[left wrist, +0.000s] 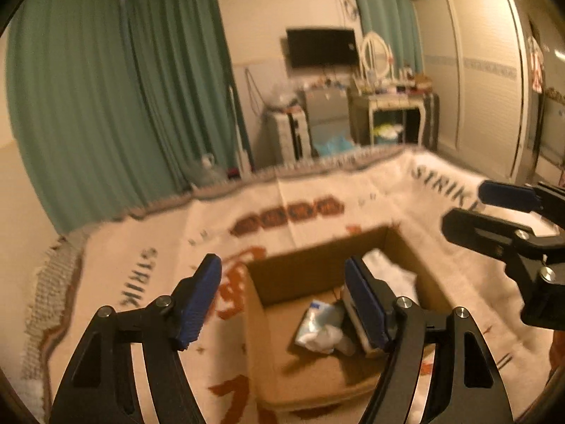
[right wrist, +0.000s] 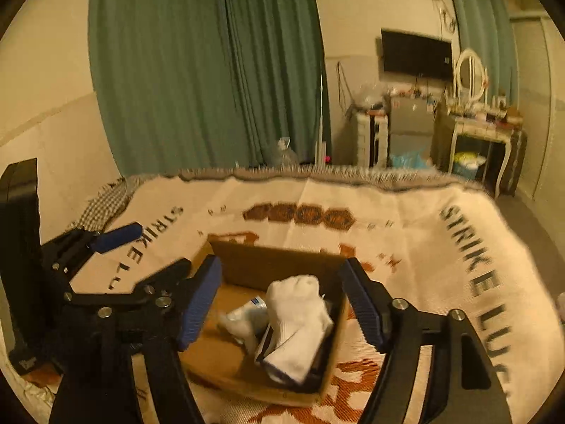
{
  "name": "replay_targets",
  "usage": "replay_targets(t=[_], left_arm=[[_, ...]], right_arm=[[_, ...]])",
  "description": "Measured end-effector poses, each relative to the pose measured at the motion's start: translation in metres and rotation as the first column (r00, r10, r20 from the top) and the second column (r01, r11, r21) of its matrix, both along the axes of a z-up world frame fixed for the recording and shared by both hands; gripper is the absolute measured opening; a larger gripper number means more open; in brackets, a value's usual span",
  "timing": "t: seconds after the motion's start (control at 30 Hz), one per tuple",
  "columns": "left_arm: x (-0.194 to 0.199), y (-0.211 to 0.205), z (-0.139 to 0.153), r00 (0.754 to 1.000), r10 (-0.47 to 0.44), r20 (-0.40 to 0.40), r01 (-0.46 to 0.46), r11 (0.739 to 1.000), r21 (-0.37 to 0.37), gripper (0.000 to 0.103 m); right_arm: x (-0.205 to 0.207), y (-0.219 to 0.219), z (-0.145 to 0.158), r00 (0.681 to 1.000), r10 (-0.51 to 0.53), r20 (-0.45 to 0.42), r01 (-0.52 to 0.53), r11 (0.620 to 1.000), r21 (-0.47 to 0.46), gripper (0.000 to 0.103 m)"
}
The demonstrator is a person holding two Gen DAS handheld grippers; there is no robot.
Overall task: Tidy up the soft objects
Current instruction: 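Carry both socks into the box and open both tools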
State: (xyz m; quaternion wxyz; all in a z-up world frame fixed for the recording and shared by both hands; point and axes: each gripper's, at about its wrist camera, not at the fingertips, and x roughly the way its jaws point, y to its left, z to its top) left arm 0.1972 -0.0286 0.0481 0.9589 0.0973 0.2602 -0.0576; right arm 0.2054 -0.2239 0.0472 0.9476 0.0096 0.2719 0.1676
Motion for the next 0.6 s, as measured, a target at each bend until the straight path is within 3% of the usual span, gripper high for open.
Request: replay_targets(t=[0.07, 0.2, 0.33, 0.43, 0.6], left_arm=[[-0.022, 0.004, 0.025, 0.999, 0.005, 0.043, -0.004, 1.0, -0.019, 0.087], [-0.074, 0.013, 0.072, 0.99, 0.024, 0.139, -0.018, 0.999, -0.046, 0.091], [-0.114, 0.021, 0.096, 0.986, 0.035, 0.165, -0.024, 0.997, -0.073, 0.092], [-0.137, 0.023, 0.094, 0.984, 0.065, 0.166, -0.053, 0.996, -0.072, 0.092], [-0.165, 0.022, 0.05, 0.991, 0.086, 0.104, -0.081, 0.995, -0.051, 0.092]], right_arm=[[-0.024, -0.003, 0.026, 0.999, -0.001, 0.034, 0.001, 1.0, 0.0, 0.078], [-0.078, -0.01, 0.073, 0.996, 0.003, 0.093, -0.003, 1.0, -0.004, 0.092], [-0.127, -0.014, 0.1, 0.989, 0.013, 0.15, -0.009, 1.0, -0.028, 0.103], [-0.157, -0.015, 0.103, 0.987, 0.031, 0.159, -0.021, 0.998, -0.061, 0.103], [-0.187, -0.019, 0.069, 0.992, 0.053, 0.118, -0.042, 0.994, -0.097, 0.103]])
